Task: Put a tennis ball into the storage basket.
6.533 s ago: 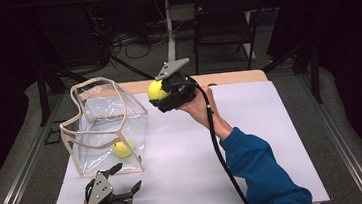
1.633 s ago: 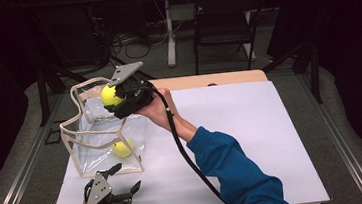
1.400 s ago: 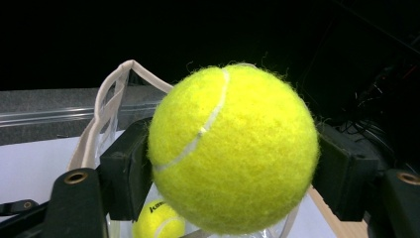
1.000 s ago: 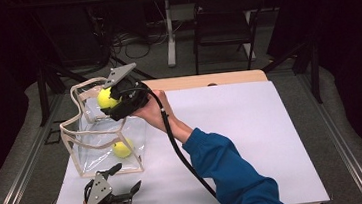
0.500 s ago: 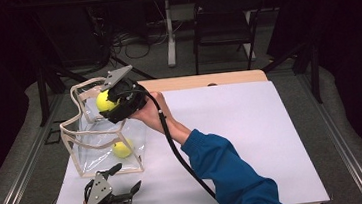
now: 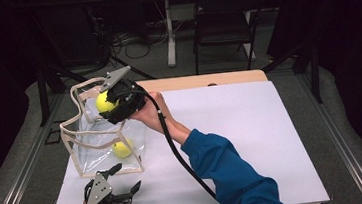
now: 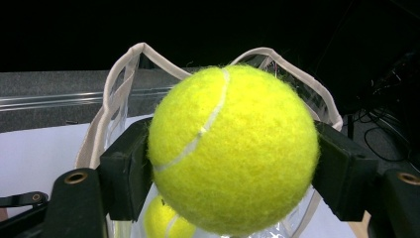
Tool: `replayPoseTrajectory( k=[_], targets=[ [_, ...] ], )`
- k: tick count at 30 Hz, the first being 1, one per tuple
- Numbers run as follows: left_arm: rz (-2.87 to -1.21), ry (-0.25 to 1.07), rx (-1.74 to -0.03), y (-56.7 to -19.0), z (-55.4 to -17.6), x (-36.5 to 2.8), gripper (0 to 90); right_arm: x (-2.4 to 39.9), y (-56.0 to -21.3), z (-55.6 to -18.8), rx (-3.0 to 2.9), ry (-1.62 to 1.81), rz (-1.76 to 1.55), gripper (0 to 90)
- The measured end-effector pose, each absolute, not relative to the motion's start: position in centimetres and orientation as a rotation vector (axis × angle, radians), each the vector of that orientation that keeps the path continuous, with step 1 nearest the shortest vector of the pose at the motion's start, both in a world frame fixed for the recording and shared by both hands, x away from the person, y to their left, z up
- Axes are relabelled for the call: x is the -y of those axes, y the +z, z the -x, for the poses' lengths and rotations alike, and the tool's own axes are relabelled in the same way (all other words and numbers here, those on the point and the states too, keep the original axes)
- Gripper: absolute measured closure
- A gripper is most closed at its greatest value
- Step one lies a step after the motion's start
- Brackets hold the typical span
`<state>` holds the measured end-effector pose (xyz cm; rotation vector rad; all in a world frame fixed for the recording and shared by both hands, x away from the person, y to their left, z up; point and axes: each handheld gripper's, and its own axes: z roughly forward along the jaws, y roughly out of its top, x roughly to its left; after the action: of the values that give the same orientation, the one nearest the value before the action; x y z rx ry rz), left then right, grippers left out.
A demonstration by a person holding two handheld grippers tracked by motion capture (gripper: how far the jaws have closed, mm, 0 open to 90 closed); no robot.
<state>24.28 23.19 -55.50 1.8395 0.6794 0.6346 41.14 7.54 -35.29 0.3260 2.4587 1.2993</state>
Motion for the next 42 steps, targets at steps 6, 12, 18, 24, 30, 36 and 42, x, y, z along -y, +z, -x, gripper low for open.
replayPoseTrajectory(
  k=[6, 12, 18, 24, 30, 36, 42],
  targets=[
    [-1.838, 0.636, -0.677, -55.5, -24.2, -23.2, 15.8, -7.5, -35.5, -41.1, -2.458, 1.301, -0.329, 25.4],
    [-1.836, 0.634, -0.677, -55.5, -24.3, -23.2, 15.8, -7.5, -35.5, -41.2, -2.461, 1.298, -0.331, 25.4],
    [-1.836, 0.637, -0.677, -55.5, -24.2, -23.2, 15.8, -7.6, -35.6, -41.2, -2.463, 1.297, -0.332, 25.4],
    [-1.839, 0.638, -0.674, -55.5, -24.3, -23.2, 15.8, -7.9, -35.6, -41.2, -2.474, 1.286, -0.324, 25.4],
    [-1.832, 0.635, -0.678, -55.5, -24.2, -23.2, 15.8, -8.2, -35.7, -41.3, -2.476, 1.288, -0.319, 25.4],
    [-1.838, 0.631, -0.672, -55.5, -24.3, -23.3, 15.8, -8.8, -36.2, -41.5, -2.51, 1.25, -0.316, 25.3],
    [-1.828, 0.634, -0.68, -55.5, -24.2, -23.3, 15.8, -9.1, -36.4, -41.7, -2.529, 1.235, -0.324, 25.3]
  ],
)
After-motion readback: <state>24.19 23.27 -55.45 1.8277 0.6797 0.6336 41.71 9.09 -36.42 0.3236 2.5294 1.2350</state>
